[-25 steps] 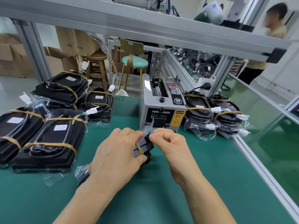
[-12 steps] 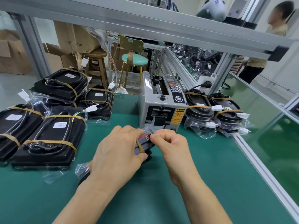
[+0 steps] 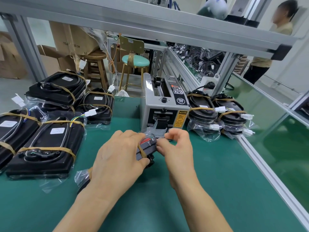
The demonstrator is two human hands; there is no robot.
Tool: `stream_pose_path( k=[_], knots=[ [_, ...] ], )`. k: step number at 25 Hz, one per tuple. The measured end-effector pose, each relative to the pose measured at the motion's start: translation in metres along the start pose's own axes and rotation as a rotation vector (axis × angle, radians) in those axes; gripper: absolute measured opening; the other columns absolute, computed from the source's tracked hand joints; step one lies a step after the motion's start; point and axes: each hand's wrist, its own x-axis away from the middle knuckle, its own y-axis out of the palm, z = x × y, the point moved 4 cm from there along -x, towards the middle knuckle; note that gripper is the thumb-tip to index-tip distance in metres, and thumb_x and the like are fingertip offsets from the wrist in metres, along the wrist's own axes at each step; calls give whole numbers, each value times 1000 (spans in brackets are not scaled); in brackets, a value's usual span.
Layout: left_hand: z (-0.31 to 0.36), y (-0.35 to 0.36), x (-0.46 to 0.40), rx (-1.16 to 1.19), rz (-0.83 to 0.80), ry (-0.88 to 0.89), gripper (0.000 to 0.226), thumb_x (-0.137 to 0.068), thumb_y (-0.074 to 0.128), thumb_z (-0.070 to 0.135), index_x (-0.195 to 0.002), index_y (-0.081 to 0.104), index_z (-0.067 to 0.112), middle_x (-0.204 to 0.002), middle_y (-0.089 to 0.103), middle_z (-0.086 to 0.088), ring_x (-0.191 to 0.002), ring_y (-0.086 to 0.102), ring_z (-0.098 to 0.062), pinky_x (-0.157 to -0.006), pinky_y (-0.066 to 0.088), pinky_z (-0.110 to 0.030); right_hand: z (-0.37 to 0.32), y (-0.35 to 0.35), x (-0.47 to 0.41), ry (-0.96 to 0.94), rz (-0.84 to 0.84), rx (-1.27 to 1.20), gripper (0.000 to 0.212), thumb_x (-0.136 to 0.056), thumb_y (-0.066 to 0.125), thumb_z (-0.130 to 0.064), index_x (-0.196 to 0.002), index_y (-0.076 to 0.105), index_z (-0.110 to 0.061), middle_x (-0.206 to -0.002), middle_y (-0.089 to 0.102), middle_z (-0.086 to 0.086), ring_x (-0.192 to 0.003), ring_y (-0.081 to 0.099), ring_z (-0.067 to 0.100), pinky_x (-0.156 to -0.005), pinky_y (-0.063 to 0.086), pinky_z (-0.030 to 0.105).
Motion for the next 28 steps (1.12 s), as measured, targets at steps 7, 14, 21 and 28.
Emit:
stream_pose_path(
  k=[7,14,21,28],
  knots=[
    [-2,-3,-2,-20,-3,-17,41,-74,68,45,-112,56,37,-105,56,16,-97,43,-10,-76,40,-26,7,12,-5,64,-87,-61,13,-86,65,-14,-91,58,-24,-86,60,-3,-78,58,9,-84,53,35],
    [-16,-19,-3,295,39,-20,47,-64,80,40,-108,64,40,-97,71,17,-97,64,-7,-84,48,-27,-1,-5,-7,-67,-290,5,49,-72,82,-25,-112,54,-34,-111,59,-13,-103,56,-1,-88,43,12],
    [-66,-22,1,1359,72,80,64,-49,66,-11,-101,73,25,-104,73,-1,-96,67,-16,-84,55,-26,-39,-3,-6,-401,-621,337,81,-59,89,-22,-124,46,-46,-119,58,-27,-112,55,-3,-93,40,9],
    [-58,-63,9,436,275,369,65,-65,74,38,-127,54,35,-139,47,8,-133,40,-16,-109,31,-26,-50,26,-11,-657,-580,441,62,-67,81,-2,-115,52,-26,-112,53,-9,-104,51,4,-91,43,20]
  ],
)
